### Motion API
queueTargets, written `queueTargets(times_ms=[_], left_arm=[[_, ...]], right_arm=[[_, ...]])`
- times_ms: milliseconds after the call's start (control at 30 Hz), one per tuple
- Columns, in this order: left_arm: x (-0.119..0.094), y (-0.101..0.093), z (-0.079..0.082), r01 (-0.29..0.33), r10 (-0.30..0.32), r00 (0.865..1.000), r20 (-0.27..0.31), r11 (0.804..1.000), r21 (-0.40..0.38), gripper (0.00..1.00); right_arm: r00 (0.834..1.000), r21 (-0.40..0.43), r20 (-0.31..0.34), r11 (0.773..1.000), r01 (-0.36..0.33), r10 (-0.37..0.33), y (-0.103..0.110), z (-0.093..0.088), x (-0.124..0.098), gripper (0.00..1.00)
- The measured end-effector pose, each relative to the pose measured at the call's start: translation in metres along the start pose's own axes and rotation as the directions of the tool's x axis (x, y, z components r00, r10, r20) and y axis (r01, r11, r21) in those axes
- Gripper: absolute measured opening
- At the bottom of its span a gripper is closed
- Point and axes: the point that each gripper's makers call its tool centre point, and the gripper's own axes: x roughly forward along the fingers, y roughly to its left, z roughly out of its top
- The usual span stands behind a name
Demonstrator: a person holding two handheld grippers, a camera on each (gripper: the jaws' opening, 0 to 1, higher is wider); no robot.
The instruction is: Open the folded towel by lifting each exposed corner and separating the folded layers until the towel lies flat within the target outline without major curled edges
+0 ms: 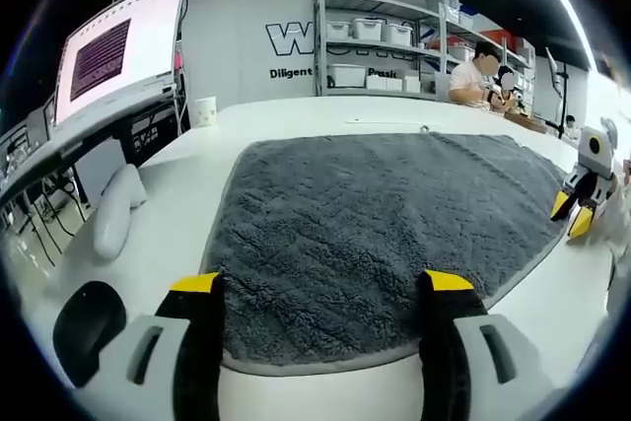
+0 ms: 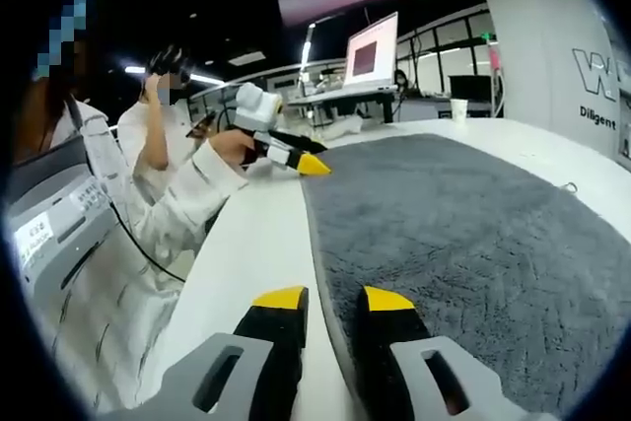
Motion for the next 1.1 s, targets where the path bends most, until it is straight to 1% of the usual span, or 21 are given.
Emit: queueTargets(times_ms=[100, 200, 267, 300, 333, 367, 400, 433, 467, 533, 600, 667, 767, 867, 933, 967, 1000, 1033, 1067, 1100], left_arm=[[-0.001, 0.0, 0.0, 0.003, -0.003, 1.0, -0.002, 1.0, 0.001, 0.8], [-0.001, 0.0, 0.0, 0.004, -0.004, 1.0, -0.003, 1.0, 0.002, 0.8], [-0.001, 0.0, 0.0, 0.004, -0.004, 1.0, -0.003, 1.0, 0.002, 0.8], [-0.001, 0.0, 0.0, 0.004, -0.004, 1.0, -0.003, 1.0, 0.002, 0.8], [-0.001, 0.0, 0.0, 0.005, -0.005, 1.0, -0.003, 1.0, 0.002, 0.8], [-0.001, 0.0, 0.0, 0.005, -0.005, 1.0, -0.003, 1.0, 0.002, 0.8], [-0.001, 0.0, 0.0, 0.005, -0.005, 1.0, -0.003, 1.0, 0.002, 0.8], [-0.001, 0.0, 0.0, 0.006, -0.006, 1.0, -0.003, 1.0, 0.003, 0.8], [-0.001, 0.0, 0.0, 0.007, -0.006, 1.0, -0.003, 1.0, 0.003, 0.8], [-0.001, 0.001, 0.0, 0.007, -0.007, 1.0, -0.004, 1.0, 0.003, 0.8], [-0.001, 0.001, 0.0, 0.007, -0.007, 1.0, -0.006, 1.0, 0.004, 0.8], [-0.001, 0.001, 0.0, 0.007, -0.007, 1.0, -0.006, 1.0, 0.004, 0.8], [-0.001, 0.001, 0.0, 0.006, -0.006, 1.0, -0.004, 1.0, 0.003, 0.8], [-0.001, 0.001, -0.001, 0.005, -0.005, 1.0, -0.004, 1.0, 0.003, 0.8], [-0.001, 0.0, -0.001, 0.004, -0.004, 1.0, -0.004, 1.0, 0.002, 0.8], [-0.001, 0.0, -0.001, 0.003, -0.003, 1.0, -0.005, 1.0, 0.002, 0.8], [-0.001, 0.0, -0.001, 0.002, -0.002, 1.0, -0.006, 1.0, 0.002, 0.8], [-0.001, 0.0, -0.001, 0.002, -0.002, 1.0, -0.006, 1.0, 0.002, 0.8], [-0.001, 0.0, -0.001, 0.003, -0.003, 1.0, -0.006, 1.0, 0.002, 0.8], [-0.001, 0.0, -0.001, 0.003, -0.003, 1.0, -0.007, 1.0, 0.002, 0.8]], right_arm=[[1.0, -0.031, 0.002, 0.999, 0.006, -0.006, 0.001, 0.001, -0.001, 0.18], [0.999, -0.037, 0.025, 0.999, 0.028, -0.027, -0.002, 0.005, -0.004, 0.21], [0.994, -0.026, 0.08, 0.997, 0.072, -0.07, -0.01, 0.015, -0.013, 0.19], [0.988, -0.007, 0.112, 0.994, 0.105, -0.103, -0.017, 0.02, -0.02, 0.18], [0.986, 0.0, 0.12, 0.993, 0.116, -0.115, -0.019, 0.021, -0.023, 0.18], [0.979, 0.019, 0.137, 0.988, 0.151, -0.152, -0.027, 0.023, -0.031, 0.18], [0.973, 0.028, 0.137, 0.983, 0.181, -0.184, -0.033, 0.022, -0.037, 0.18], [0.964, 0.03, 0.135, 0.974, 0.227, -0.228, -0.042, 0.019, -0.046, 0.18], [0.957, 0.049, 0.13, 0.966, 0.254, -0.258, -0.048, 0.014, -0.054, 0.18], [0.954, 0.064, 0.121, 0.961, 0.269, -0.275, -0.054, 0.007, -0.063, 0.18], [0.949, 0.071, 0.09, 0.952, 0.298, -0.303, -0.06, -0.003, -0.073, 0.18], [0.939, 0.047, 0.036, 0.939, 0.34, -0.342, -0.066, -0.017, -0.082, 0.19], [0.934, 0.051, 0.027, 0.934, 0.354, -0.356, -0.068, -0.02, -0.089, 0.2], [0.935, 0.059, 0.024, 0.934, 0.353, -0.355, -0.068, -0.021, -0.092, 0.19], [0.937, 0.039, -0.032, 0.937, 0.348, -0.347, -0.065, -0.031, -0.092, 0.19], [0.935, 0.015, -0.074, 0.937, 0.349, -0.347, -0.065, -0.038, -0.091, 0.2], [0.934, 0.008, -0.098, 0.938, 0.347, -0.345, -0.064, -0.043, -0.09, 0.2], [0.936, 0.011, -0.055, 0.937, 0.35, -0.349, -0.064, -0.037, -0.089, 0.2], [0.935, 0.032, -0.066, 0.936, 0.351, -0.349, -0.064, -0.039, -0.09, 0.2], [0.935, 0.044, -0.064, 0.935, 0.351, -0.348, -0.064, -0.039, -0.09, 0.19]])
